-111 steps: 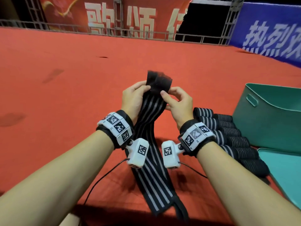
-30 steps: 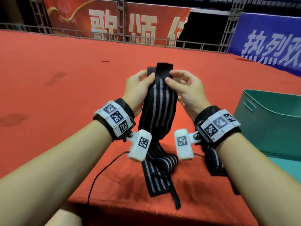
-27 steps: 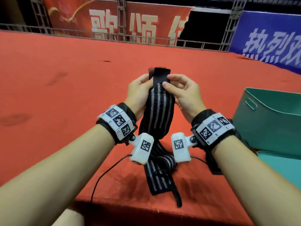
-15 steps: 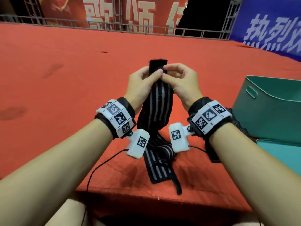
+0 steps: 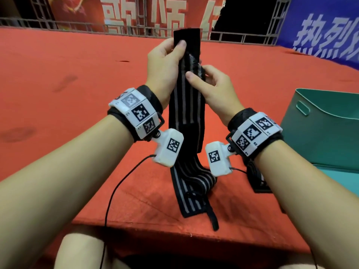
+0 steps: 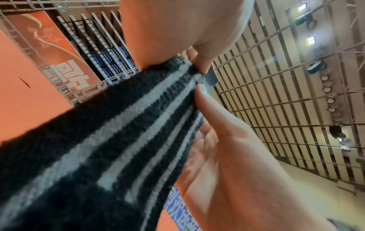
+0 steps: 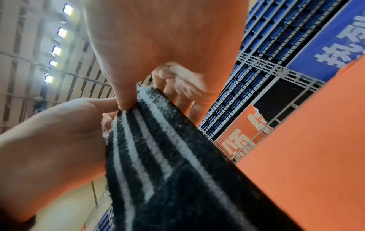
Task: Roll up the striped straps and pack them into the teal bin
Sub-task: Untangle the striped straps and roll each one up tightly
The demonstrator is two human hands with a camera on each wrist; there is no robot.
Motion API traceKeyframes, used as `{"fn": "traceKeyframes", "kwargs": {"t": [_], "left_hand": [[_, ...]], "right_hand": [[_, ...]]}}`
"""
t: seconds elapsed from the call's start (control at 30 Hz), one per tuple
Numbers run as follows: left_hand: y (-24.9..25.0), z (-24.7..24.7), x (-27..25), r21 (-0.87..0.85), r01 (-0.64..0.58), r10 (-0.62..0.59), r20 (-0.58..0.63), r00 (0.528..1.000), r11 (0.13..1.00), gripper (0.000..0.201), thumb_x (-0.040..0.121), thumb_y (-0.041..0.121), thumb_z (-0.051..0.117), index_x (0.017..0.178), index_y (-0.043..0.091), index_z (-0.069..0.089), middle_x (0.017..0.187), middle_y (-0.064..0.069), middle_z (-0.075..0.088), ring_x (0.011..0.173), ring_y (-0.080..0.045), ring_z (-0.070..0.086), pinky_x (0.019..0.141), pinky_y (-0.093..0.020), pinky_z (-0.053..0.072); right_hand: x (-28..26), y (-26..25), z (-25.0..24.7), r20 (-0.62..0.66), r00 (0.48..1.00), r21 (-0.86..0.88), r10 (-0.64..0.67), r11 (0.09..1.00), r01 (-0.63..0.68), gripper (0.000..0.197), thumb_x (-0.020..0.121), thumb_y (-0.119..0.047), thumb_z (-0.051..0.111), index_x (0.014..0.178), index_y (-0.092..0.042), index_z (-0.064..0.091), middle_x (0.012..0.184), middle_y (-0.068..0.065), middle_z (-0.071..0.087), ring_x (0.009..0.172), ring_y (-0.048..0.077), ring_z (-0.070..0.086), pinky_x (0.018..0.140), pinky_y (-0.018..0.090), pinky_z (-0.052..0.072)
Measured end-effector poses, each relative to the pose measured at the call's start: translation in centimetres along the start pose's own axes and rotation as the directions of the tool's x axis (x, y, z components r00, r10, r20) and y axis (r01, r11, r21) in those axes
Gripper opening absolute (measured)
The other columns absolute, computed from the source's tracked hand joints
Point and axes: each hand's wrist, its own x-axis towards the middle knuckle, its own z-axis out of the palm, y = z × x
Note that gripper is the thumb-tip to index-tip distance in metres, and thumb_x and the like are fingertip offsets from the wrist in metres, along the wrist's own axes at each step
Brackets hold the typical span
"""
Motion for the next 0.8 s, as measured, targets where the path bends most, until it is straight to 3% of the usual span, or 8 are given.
{"fn": "traceKeyframes", "kwargs": {"t": [0.07,0.13,0.2,0.3,0.4,0.53,0.6,0.8], "left_hand": [[0.0,0.1,-0.1,0.018,-0.001,0.002,-0.010,1.000,1.000,0.016,0.103,0.009,0.053,0.100,0.000,0.066,0.092,-0.021,0.066,0.082,-0.029,0.065,0.080,-0.043,0.056],[-0.4,0.1,-0.4,0.020,0.007,-0.006,-0.019,1.000,1.000,0.015,0.103,0.008,0.054,0.096,0.003,0.066,0.089,-0.016,0.065,0.081,-0.025,0.062,0.076,-0.039,0.053],[-0.9,0.0,-0.7,0.032,0.030,-0.029,-0.022,0.999,0.999,0.016,0.102,0.008,0.055,0.090,0.006,0.066,0.084,-0.011,0.063,0.080,-0.022,0.059,0.075,-0.036,0.049],[-1.7,-0.2,-1.3,0.035,0.067,-0.067,-0.019,0.998,0.997,0.016,0.101,0.009,0.056,0.098,0.000,0.068,0.086,-0.013,0.063,0.082,-0.023,0.058,0.076,-0.037,0.048],[-2.3,-0.4,-1.9,0.004,0.097,-0.097,-0.003,0.995,0.995,0.017,0.102,0.009,0.055,0.105,0.001,0.070,0.095,-0.017,0.067,0.086,-0.025,0.062,0.079,-0.039,0.051],[-2.9,-0.2,-2.8,0.023,0.094,-0.095,0.027,0.995,0.995,0.019,0.102,0.008,0.055,0.111,0.001,0.070,0.100,-0.016,0.070,0.088,-0.022,0.065,0.079,-0.035,0.054],[-3.3,-0.1,-3.0,0.028,0.079,-0.079,0.008,0.997,0.996,0.018,0.101,0.008,0.057,0.110,0.000,0.071,0.099,-0.016,0.071,0.087,-0.022,0.065,0.080,-0.036,0.054],[-4.4,-0.3,-3.5,0.113,-0.054,0.064,-0.086,0.994,0.992,0.019,0.095,0.011,0.065,0.109,0.005,0.076,0.105,-0.011,0.077,0.090,-0.011,0.067,0.090,-0.037,0.056]], "right_hand": [[-0.1,0.0,0.1,-0.005,1.000,0.043,0.014,0.999,-0.014,0.030,0.100,-0.019,0.066,0.115,0.007,0.063,0.099,0.010,0.070,0.090,0.017,0.065,0.080,0.034,0.054],[-0.3,0.3,0.3,-0.010,0.999,0.041,0.040,0.998,-0.040,0.032,0.103,-0.022,0.061,0.113,0.009,0.062,0.095,0.007,0.067,0.086,0.012,0.062,0.075,0.028,0.051],[-0.4,0.6,0.3,-0.026,0.997,0.025,0.073,0.997,-0.072,0.030,0.104,-0.027,0.060,0.110,0.002,0.065,0.090,-0.002,0.068,0.079,0.005,0.063,0.071,0.023,0.051],[-0.5,0.9,-0.1,-0.067,0.993,0.023,0.097,0.995,-0.095,0.027,0.099,-0.030,0.067,0.117,-0.009,0.066,0.099,0.001,0.073,0.087,0.006,0.069,0.082,0.037,0.059],[-0.9,0.8,-0.5,-0.083,0.996,0.011,0.043,0.999,-0.042,0.027,0.095,-0.025,0.073,0.119,-0.012,0.068,0.113,0.005,0.074,0.102,0.013,0.070,0.081,0.042,0.062],[-1.3,0.6,-0.9,-0.098,0.995,0.032,0.002,0.999,0.001,0.026,0.091,-0.012,0.075,0.117,-0.012,0.073,0.108,-0.001,0.075,0.089,0.006,0.069,0.087,0.044,0.061],[-1.4,0.7,-1.1,-0.097,0.995,0.036,-0.002,0.999,0.005,0.025,0.091,-0.008,0.074,0.115,-0.015,0.074,0.107,-0.002,0.075,0.091,0.006,0.069,0.093,0.049,0.059],[-1.9,0.9,-0.9,-0.053,0.999,0.060,0.008,0.998,-0.005,0.027,0.093,0.002,0.068,0.112,-0.016,0.075,0.100,0.001,0.075,0.084,0.006,0.069,0.081,0.037,0.061]]}}
